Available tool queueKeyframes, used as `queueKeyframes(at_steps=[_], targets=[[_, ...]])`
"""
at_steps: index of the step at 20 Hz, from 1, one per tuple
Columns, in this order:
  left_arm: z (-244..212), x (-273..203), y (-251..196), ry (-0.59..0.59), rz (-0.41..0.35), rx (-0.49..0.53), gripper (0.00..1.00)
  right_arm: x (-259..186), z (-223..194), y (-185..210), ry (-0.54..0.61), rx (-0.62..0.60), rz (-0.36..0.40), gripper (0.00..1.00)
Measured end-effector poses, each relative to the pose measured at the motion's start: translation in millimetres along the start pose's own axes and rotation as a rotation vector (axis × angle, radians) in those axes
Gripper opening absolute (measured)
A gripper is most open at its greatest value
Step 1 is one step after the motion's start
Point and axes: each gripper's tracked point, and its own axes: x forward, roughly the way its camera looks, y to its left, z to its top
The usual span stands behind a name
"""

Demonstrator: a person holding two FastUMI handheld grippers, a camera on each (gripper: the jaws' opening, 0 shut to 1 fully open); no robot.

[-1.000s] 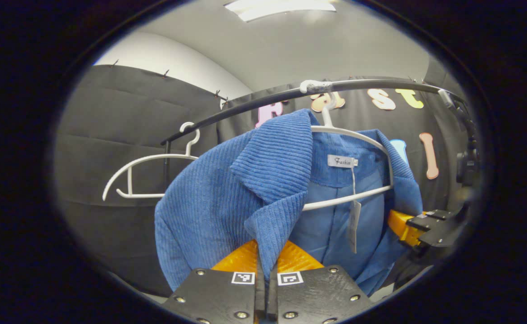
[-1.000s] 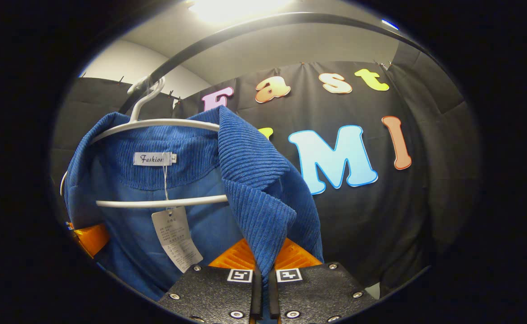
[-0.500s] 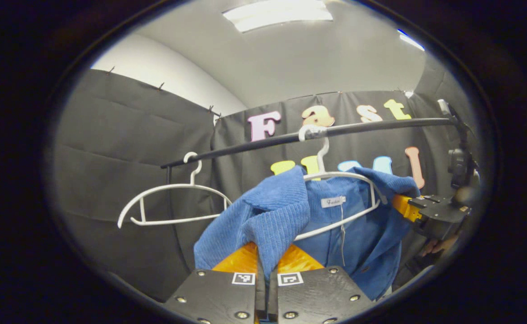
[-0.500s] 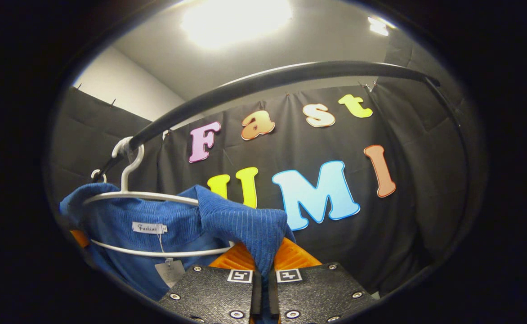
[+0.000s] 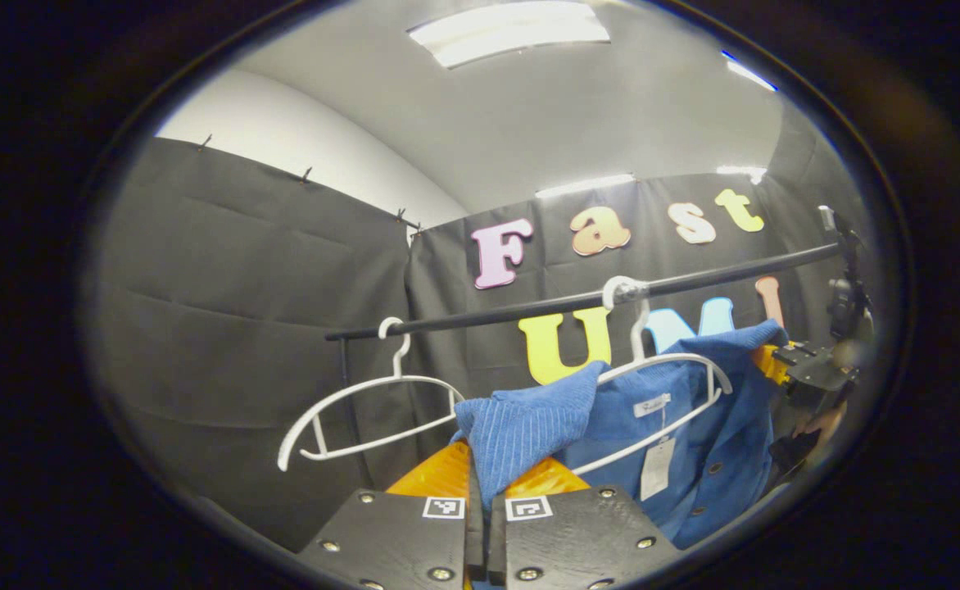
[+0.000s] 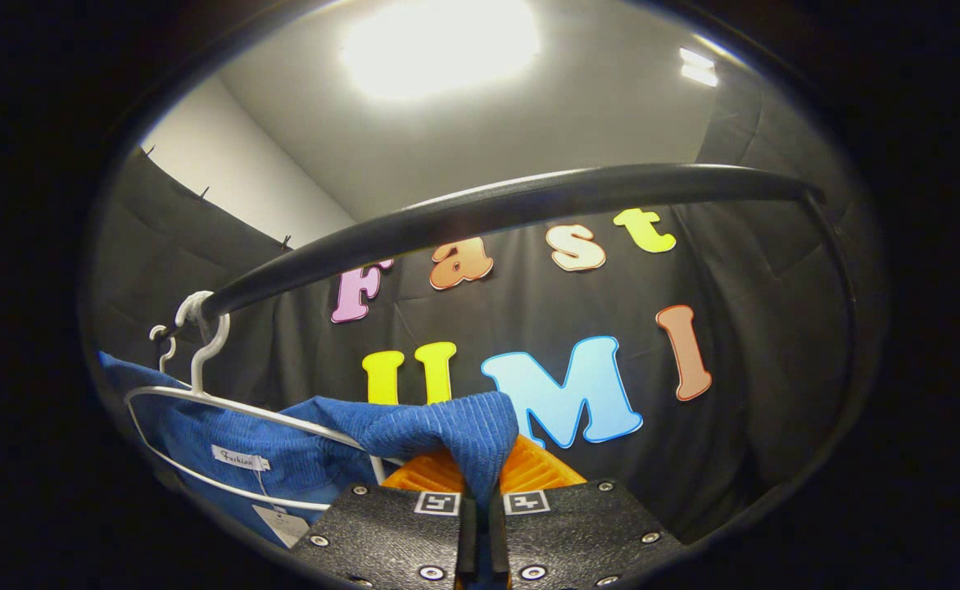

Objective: Grasp the clothes on the hanger with both hands and then place them into the laundry hamper below.

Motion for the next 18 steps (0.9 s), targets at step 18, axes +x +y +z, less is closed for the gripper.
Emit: queueKeyframes(at_steps=[18], targets=[[-38,92,71,0.087,-0.038,0.064,0.03,41,-61,-21,0.102,-0.055,-0.008,0.05]])
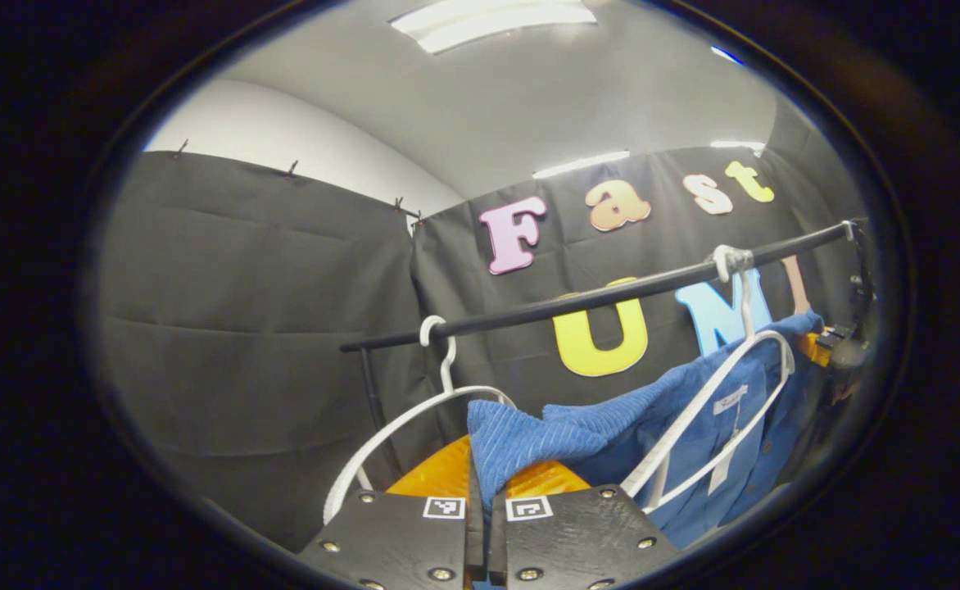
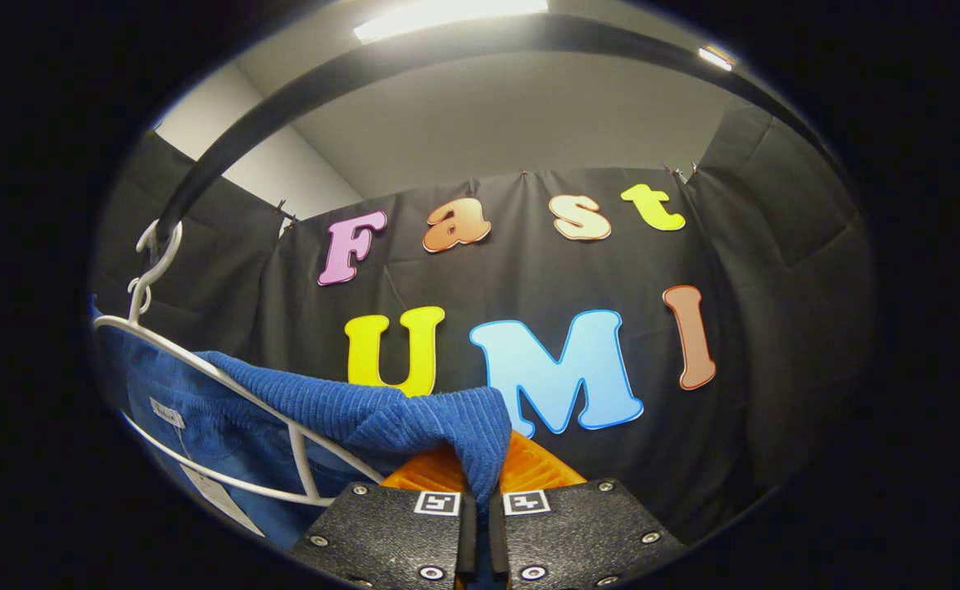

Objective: Grasp the clothes on the hanger with both hands and then place them into the laundry hamper below.

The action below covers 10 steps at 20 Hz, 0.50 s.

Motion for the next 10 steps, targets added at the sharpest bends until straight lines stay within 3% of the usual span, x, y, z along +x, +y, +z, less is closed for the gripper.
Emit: queueKeyframes(at_steps=[5,8,10], targets=[[-30,5,-19,0.05,-0.056,-0.083,0.0,7,-28,-9,0.058,-0.03,-0.005,0.05],[-38,2,-20,0.056,-0.072,-0.134,0.08,6,-35,-12,0.072,-0.05,0.005,0.05],[-39,3,-19,0.056,-0.085,-0.173,0.03,8,-37,-12,0.076,-0.043,0.009,0.05]])
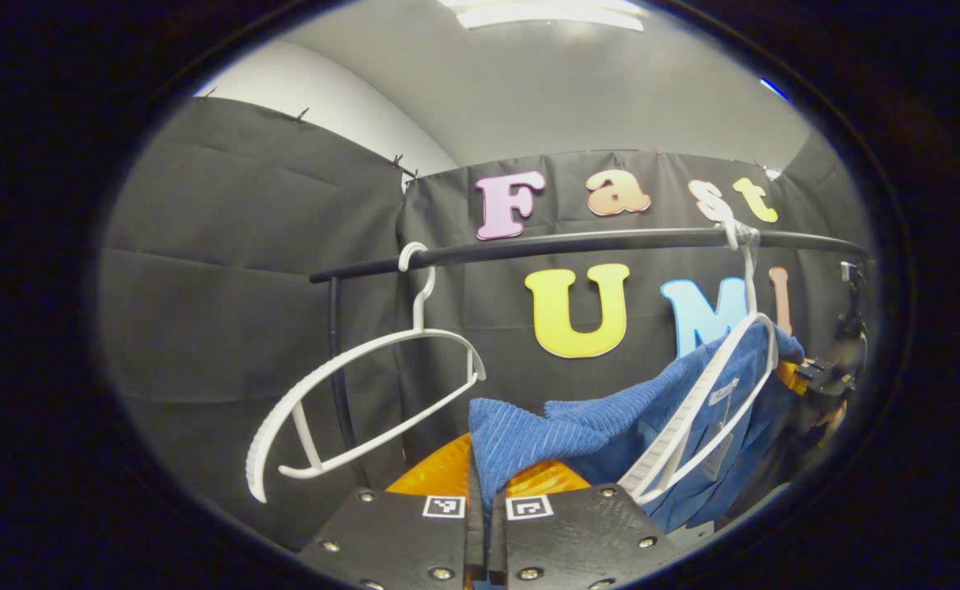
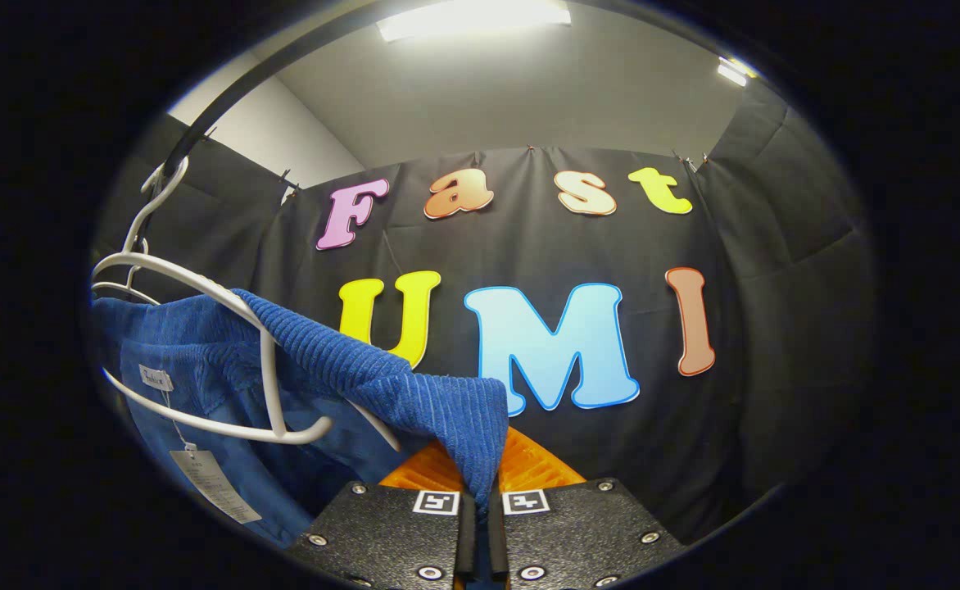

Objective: Grasp the clothes on the hanger with both hands and then place them into the laundry hamper below.

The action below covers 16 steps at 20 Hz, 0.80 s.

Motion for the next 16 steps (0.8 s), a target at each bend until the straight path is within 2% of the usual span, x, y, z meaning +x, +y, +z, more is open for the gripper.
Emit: queueKeyframes(at_steps=[3,4,6,8,10,12,13,14,16], targets=[[8,5,6,-0.017,-0.005,-0.003,0.03,4,14,-3,-0.037,0.02,-0.003,0.05],[12,7,8,-0.024,-0.002,0.008,0.0,8,22,-3,-0.06,0.008,-0.004,0.05],[22,8,8,-0.042,0.001,0.022,0.03,11,26,-1,-0.076,-0.01,-0.005,0.05],[35,7,1,-0.08,-0.004,0.033,0.0,14,18,0,-0.058,0.005,-0.007,0.05],[37,11,-3,-0.093,-0.009,0.053,0.08,17,4,0,-0.021,0.032,-0.007,0.05],[28,7,-6,-0.08,-0.012,0.067,0.03,16,-9,1,0.01,0.038,0.0,0.05],[24,6,-6,-0.072,-0.014,0.052,0.03,12,-15,1,0.022,0.033,0.003,0.05],[22,5,-5,-0.07,-0.016,0.028,0.08,9,-18,2,0.027,0.026,0.007,0.05],[20,7,-2,-0.075,-0.016,0.002,0.08,4,-24,4,0.034,0.018,0.017,0.05]])
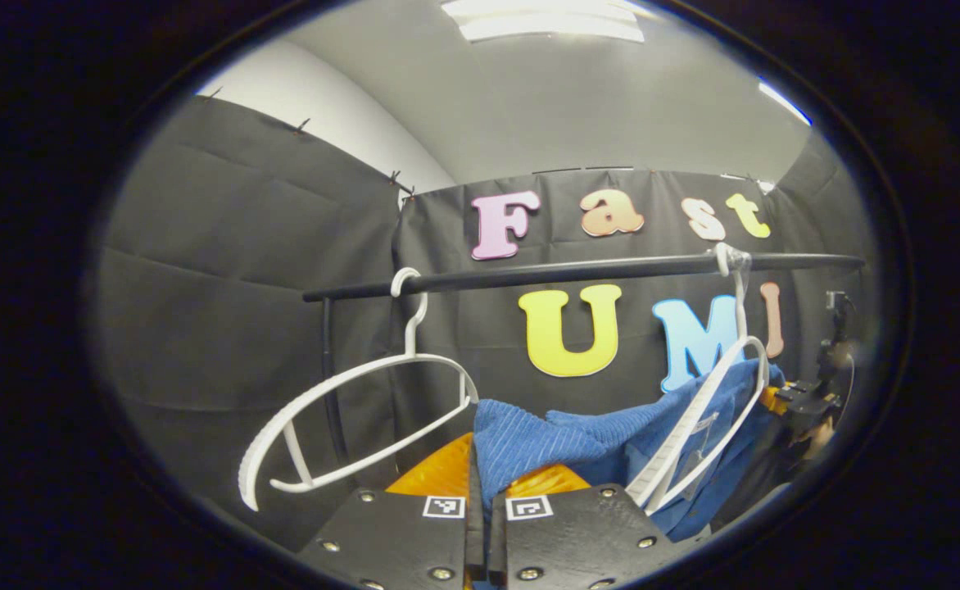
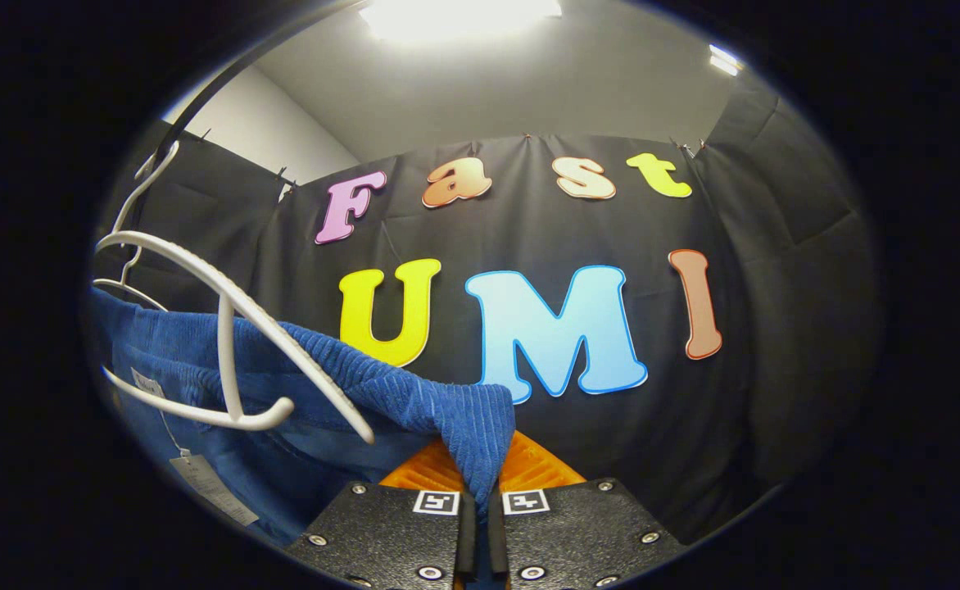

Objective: Grasp the clothes on the hanger with both hands and then place them into the laundry hamper below.

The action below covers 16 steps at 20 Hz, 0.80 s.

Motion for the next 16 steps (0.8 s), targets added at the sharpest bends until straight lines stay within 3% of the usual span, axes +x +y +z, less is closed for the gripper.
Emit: queueKeyframes(at_steps=[2,4,5,7,9,10,12,16], targets=[[-1,3,1,0.003,-0.01,0.005,0.03,-6,-7,2,0.013,-0.012,0.014,0.05],[-2,7,0,0.003,-0.03,0.001,0.08,-10,-17,0,0.038,-0.017,0.007,0.05],[-10,12,3,0.026,-0.029,0.005,0.03,-11,-30,0,0.074,-0.004,0.015,0.05],[-39,9,11,0.099,-0.021,-0.006,0.04,-19,-55,5,0.143,0.034,0.028,0.05],[-59,-1,12,0.118,-0.005,-0.001,0.08,-30,-70,5,0.165,0.014,0.026,0.05],[-68,-8,15,0.126,0.002,0.0,0.03,-34,-78,6,0.175,0.002,0.029,0.05],[-85,-18,18,0.149,0.01,-0.014,0.08,-44,-91,9,0.199,0.002,0.036,0.05],[-99,-50,22,0.159,0.021,-0.016,0.04,-71,-97,12,0.22,0.022,0.041,0.05]])
